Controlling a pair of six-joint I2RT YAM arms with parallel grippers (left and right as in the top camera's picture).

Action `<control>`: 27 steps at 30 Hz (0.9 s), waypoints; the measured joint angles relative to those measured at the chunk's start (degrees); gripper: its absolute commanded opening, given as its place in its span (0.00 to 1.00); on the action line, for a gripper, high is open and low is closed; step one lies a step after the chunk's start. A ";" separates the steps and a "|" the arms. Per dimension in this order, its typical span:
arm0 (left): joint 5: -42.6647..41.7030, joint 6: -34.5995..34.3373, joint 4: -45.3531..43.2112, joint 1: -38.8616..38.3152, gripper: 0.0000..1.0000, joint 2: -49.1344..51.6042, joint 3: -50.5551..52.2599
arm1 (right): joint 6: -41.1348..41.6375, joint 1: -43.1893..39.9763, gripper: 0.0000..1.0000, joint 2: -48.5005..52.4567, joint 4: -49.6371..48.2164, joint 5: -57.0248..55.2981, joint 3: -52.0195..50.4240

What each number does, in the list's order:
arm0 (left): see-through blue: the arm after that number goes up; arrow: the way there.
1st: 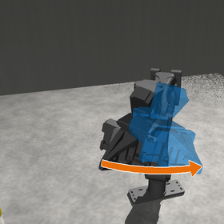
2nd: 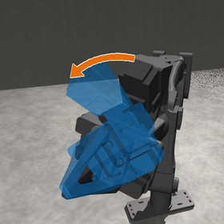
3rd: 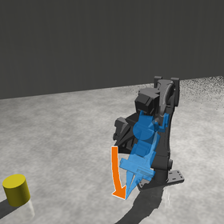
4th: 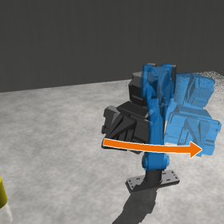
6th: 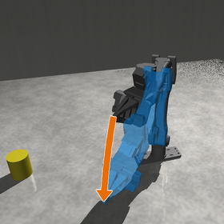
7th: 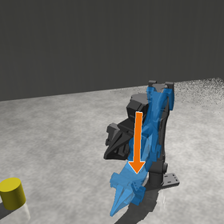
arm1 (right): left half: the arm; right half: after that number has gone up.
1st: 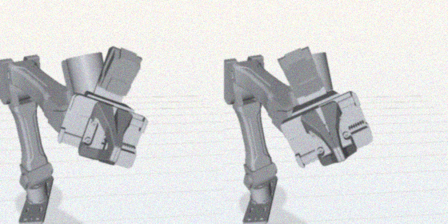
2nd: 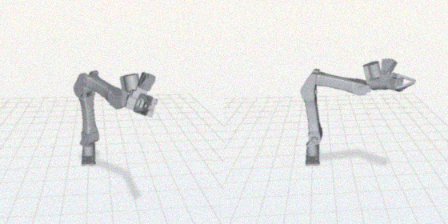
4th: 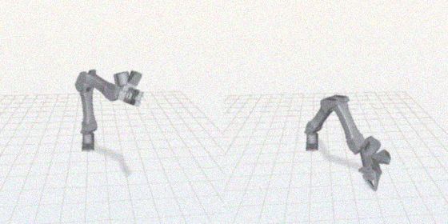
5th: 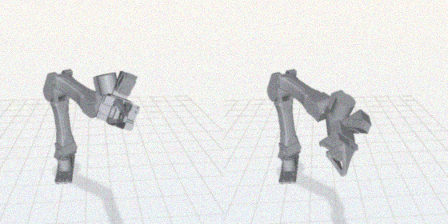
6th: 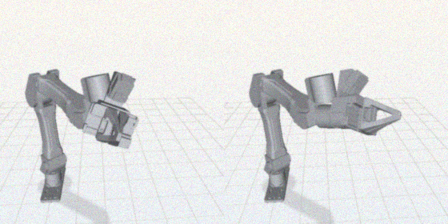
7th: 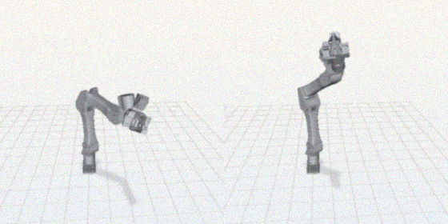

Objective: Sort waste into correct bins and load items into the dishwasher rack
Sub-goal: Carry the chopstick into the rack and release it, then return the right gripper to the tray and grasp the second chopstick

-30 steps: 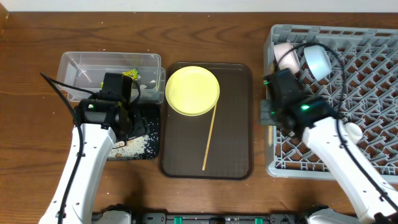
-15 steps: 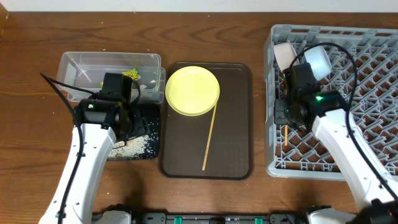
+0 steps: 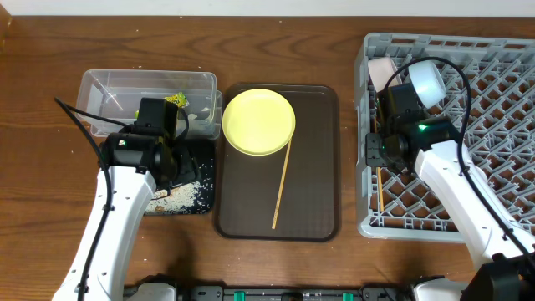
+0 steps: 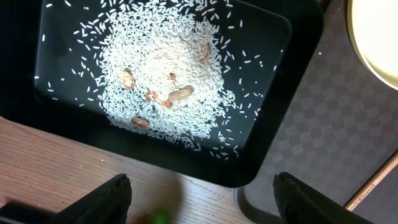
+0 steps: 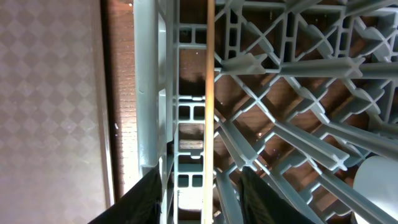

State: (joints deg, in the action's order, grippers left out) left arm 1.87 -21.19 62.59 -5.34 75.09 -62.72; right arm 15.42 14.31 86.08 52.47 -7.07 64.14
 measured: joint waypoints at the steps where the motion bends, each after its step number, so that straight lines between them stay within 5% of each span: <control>1: 0.00 0.00 0.02 0.00 0.76 0.00 0.00 | 0.00 0.00 0.41 0.00 0.04 0.02 0.24; 16: 0.00 -0.02 0.02 0.00 0.76 0.00 0.00 | -0.61 10.47 0.48 -1.75 -7.37 12.83 7.48; 27: 0.00 -0.02 0.02 0.00 0.76 0.00 0.00 | 6.05 22.60 0.49 10.73 -8.61 12.22 7.45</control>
State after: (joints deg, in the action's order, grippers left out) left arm 1.87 -21.21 62.61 -5.34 75.09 -62.72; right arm 21.47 36.91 96.82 43.86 5.15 71.59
